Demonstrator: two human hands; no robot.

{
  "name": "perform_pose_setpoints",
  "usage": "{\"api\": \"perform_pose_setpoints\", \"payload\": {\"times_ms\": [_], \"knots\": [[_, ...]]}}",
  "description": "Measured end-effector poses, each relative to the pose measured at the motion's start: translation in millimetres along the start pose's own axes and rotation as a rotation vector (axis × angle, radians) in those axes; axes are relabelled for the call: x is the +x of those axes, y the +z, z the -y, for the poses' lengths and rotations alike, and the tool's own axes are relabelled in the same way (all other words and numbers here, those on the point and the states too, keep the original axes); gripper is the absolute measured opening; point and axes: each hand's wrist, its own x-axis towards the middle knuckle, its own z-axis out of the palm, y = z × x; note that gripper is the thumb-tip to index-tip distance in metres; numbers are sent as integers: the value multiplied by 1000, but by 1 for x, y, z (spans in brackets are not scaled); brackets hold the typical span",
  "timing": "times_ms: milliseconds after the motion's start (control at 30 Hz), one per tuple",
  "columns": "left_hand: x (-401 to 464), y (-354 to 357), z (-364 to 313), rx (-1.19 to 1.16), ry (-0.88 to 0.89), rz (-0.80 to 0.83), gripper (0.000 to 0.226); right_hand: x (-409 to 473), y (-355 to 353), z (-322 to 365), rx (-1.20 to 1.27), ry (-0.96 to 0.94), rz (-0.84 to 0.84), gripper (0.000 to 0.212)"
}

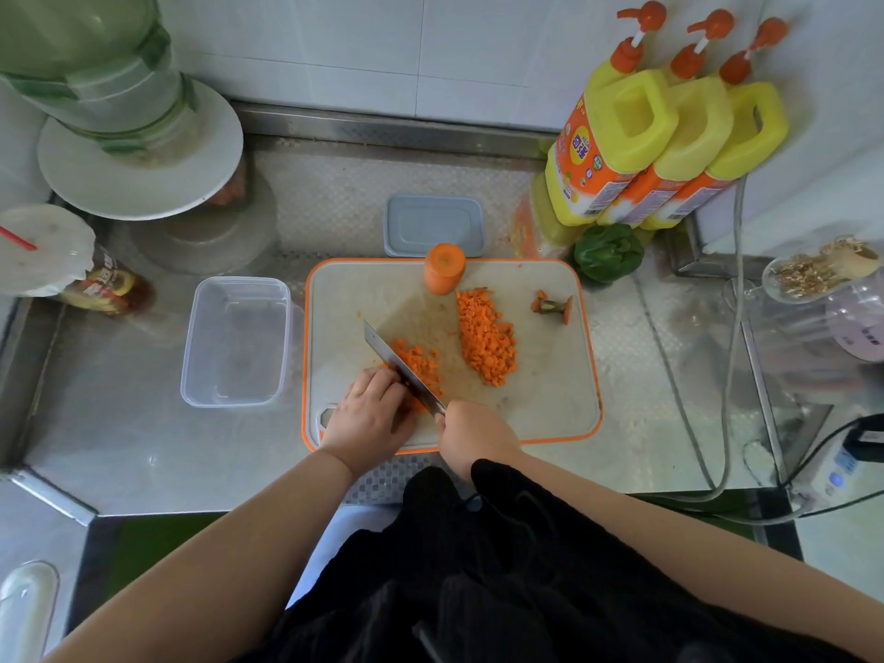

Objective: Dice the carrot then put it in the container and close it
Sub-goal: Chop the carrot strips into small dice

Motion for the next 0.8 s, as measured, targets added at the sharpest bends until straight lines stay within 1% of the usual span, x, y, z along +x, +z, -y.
{"api": "perform_pose_setpoints", "payload": {"times_ms": [133, 233, 300, 400, 467, 567, 667, 800], "knots": [[1, 1, -2, 0, 8, -29, 24, 4, 8, 0, -14, 6, 7, 11], [1, 1, -2, 3, 21, -49, 24, 6, 13, -2, 3, 8, 0, 12], [0, 2, -1, 7, 27, -44, 23, 7, 10, -4, 40, 13, -6, 17], [-2, 3, -1, 16, 23, -42, 23, 11, -1, -8, 141, 33, 9, 34], [-2, 1, -2, 39, 20, -40, 24, 11, -5, -11, 173, 40, 30, 37], [-3, -1, -3, 86, 31, -29, 27, 6, -8, -13, 142, 39, 4, 38], [-5, -3, -5, 109, 47, -31, 25, -3, -15, -13, 103, 16, -18, 37], [-7, -8, -6, 132, 62, -99, 20, -13, -16, -8, 51, -18, -6, 35]]}}
